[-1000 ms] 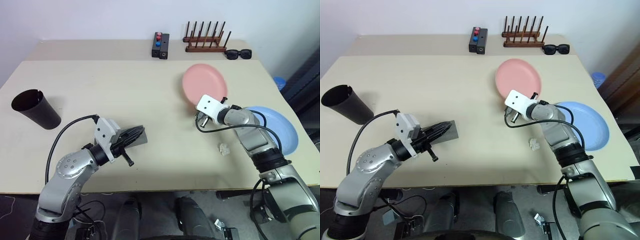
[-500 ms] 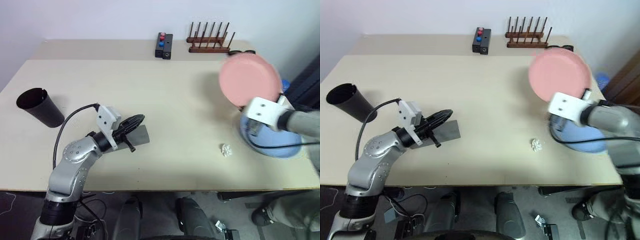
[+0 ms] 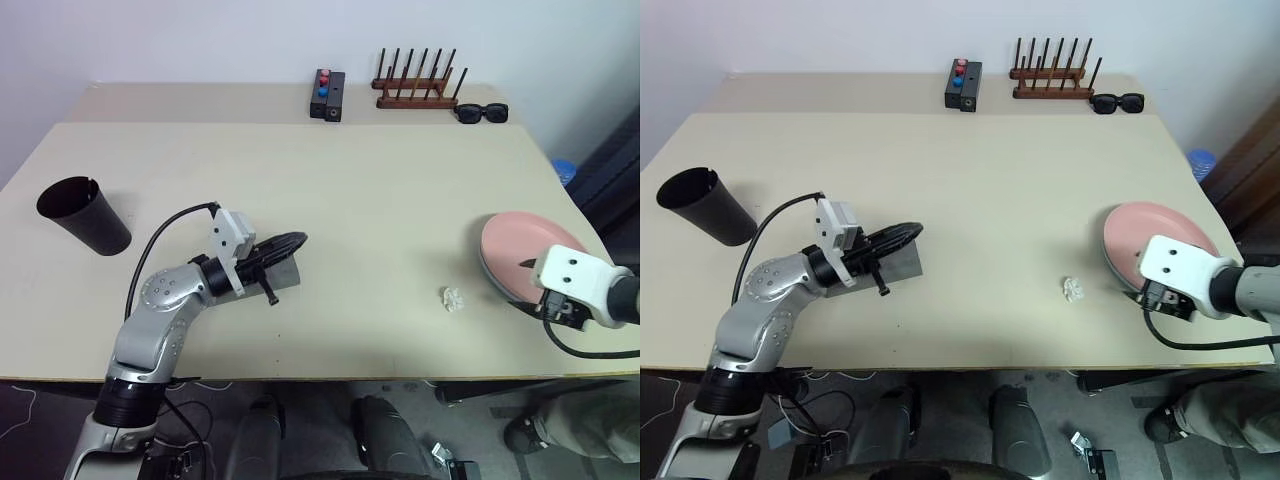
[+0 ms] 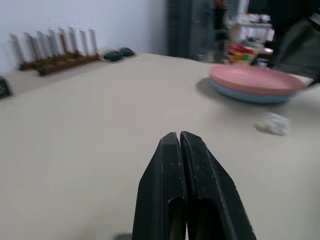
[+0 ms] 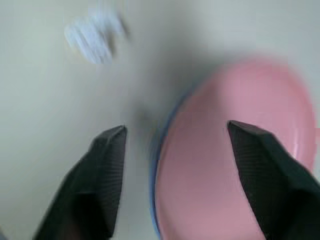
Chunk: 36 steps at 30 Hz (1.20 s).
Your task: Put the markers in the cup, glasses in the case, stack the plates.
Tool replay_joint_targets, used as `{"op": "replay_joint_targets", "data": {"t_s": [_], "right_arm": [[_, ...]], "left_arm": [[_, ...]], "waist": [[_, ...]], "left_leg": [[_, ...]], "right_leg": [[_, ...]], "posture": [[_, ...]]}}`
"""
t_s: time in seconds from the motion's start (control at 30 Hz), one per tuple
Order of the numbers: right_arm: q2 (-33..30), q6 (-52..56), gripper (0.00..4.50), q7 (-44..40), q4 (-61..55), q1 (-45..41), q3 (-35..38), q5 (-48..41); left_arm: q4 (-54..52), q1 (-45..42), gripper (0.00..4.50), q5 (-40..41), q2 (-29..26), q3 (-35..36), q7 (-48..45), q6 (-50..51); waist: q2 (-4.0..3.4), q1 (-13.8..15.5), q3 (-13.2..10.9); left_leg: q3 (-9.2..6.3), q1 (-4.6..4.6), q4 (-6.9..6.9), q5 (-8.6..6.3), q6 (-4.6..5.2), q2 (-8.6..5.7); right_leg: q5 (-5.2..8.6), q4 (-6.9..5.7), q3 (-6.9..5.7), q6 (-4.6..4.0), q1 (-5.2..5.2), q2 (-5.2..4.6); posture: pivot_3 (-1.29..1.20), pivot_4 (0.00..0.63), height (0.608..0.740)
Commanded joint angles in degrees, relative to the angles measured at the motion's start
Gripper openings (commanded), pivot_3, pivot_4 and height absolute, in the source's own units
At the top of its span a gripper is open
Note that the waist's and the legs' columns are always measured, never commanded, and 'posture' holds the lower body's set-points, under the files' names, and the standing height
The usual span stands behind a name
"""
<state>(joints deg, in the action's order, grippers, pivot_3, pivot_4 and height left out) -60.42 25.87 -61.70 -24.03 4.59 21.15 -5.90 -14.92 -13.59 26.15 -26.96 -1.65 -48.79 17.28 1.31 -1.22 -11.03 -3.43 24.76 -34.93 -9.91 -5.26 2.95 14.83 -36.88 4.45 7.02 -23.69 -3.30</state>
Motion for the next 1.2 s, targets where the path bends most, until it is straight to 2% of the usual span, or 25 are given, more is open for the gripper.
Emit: {"op": "replay_joint_targets", "data": {"t_s": [0.03, 0.33, 0.47, 0.57, 0.7, 0.73, 0.87, 0.97, 1.1, 1.2], "right_arm": [[3.1, 5.3, 2.95, 1.3, -3.9, -3.3, -2.1, -6.4], [8.5, 6.0, 2.95, 8.2, -0.1, -4.2, -12.8, -4.2], [8.4, 6.2, 2.95, 9.4, 2.4, -3.5, -15.0, -3.3], [7.6, 6.2, 2.23, 9.3, 1.6, -4.1, -14.2, -4.0], [5.6, 6.3, 0.19, 9.3, 0.0, -6.0, -13.2, -3.8], [4.9, 6.7, 0.08, 9.2, -0.4, -6.7, -12.5, -4.2], [2.1, 8.8, 0.08, 8.7, -0.6, -9.9, -8.5, -6.1], [-1.0, 7.1, 0.08, 10.1, 4.1, -11.8, -6.5, -3.2], [-3.8, 3.0, 0.08, 12.3, 12.8, -11.9, -8.4, 1.8], [-3.4, -0.5, 0.93, 13.6, 17.6, -12.5, -10.1, 4.0]], "left_arm": [[-4.4, 0.8, 0.0, 3.4, -1.6, -0.9, -3.1, 2.8], [-7.0, 2.2, 0.0, 1.9, -2.0, -1.8, -1.8, 3.4], [-6.5, 2.4, 0.0, 0.4, -1.8, -2.4, -1.0, 2.4], [-7.0, 2.4, 0.0, 0.6, -1.5, -2.1, -0.5, 2.6], [-8.4, 2.4, 0.0, 1.2, -1.6, -1.7, 0.0, 3.6], [-8.7, 2.4, 0.0, 1.3, -1.6, -1.6, 0.3, 3.8], [-9.4, 2.4, 0.0, 1.9, -1.5, -1.1, 1.5, 4.4], [-8.7, 1.6, 0.0, 1.7, -1.4, 0.0, 2.7, 4.6], [-7.0, 0.4, 0.0, 1.8, -1.2, 2.2, 4.6, 4.4], [-6.0, 0.9, 0.0, 0.7, -1.4, 2.8, 5.0, 3.6]], "waist": [[0.0, 0.1, 0.0], [0.0, 0.3, 0.0], [0.0, 0.4, 0.0], [-0.01, 0.3, 0.0], [-0.01, 0.2, 0.0], [-0.01, 0.3, 0.0], [-0.02, 0.3, 0.0], [-0.02, 0.4, 0.0], [-0.01, 0.4, 0.0], [-0.02, 0.2, 0.0]], "left_leg": [[0.0, 0.0, -0.02, 0.0, 0.0, 0.0], [0.02, 0.0, -0.07, -0.09, 0.13, -0.04], [0.04, 0.0, -0.07, -0.12, 0.2, -0.08], [0.04, 0.0, -0.06, -0.14, 0.22, -0.08], [0.05, 0.0, -0.07, -0.14, 0.23, -0.08], [0.05, 0.0, -0.07, -0.14, 0.23, -0.08], [0.06, 0.0, -0.07, -0.15, 0.24, -0.08], [0.06, 0.0, -0.08, -0.15, 0.24, -0.08], [0.07, 0.01, -0.09, -0.15, 0.24, -0.11], [0.1, 0.01, -0.07, -0.17, 0.27, -0.11]], "right_leg": [[0.0, 0.0, 0.0, 0.0, 0.02, 0.0], [-0.11, 0.7, -0.02, -0.16, 0.39, -0.09], [-0.13, 0.75, -0.03, -0.18, 0.41, -0.13], [-0.13, 0.75, -0.03, -0.17, 0.4, -0.13], [-0.13, 0.75, -0.03, -0.16, 0.4, -0.13], [-0.13, 0.75, -0.02, -0.16, 0.39, -0.13], [-0.13, 0.76, -0.03, -0.16, 0.4, -0.14], [-0.13, 0.77, -0.03, -0.16, 0.4, -0.14], [-0.13, 0.81, -0.03, -0.17, 0.41, -0.19], [-0.13, 0.81, -0.02, -0.17, 0.4, -0.19]], "posture": [[0.0, 0.15, 0.74], [0.0, 0.15, 0.74], [0.0, 0.15, 0.74], [0.0, 0.15, 0.74], [0.0, 0.15, 0.74], [0.0, 0.15, 0.74], [0.0, 0.15, 0.74], [0.0, 0.15, 0.74], [0.0, 0.15, 0.74], [0.0, 0.15, 0.74]]}}
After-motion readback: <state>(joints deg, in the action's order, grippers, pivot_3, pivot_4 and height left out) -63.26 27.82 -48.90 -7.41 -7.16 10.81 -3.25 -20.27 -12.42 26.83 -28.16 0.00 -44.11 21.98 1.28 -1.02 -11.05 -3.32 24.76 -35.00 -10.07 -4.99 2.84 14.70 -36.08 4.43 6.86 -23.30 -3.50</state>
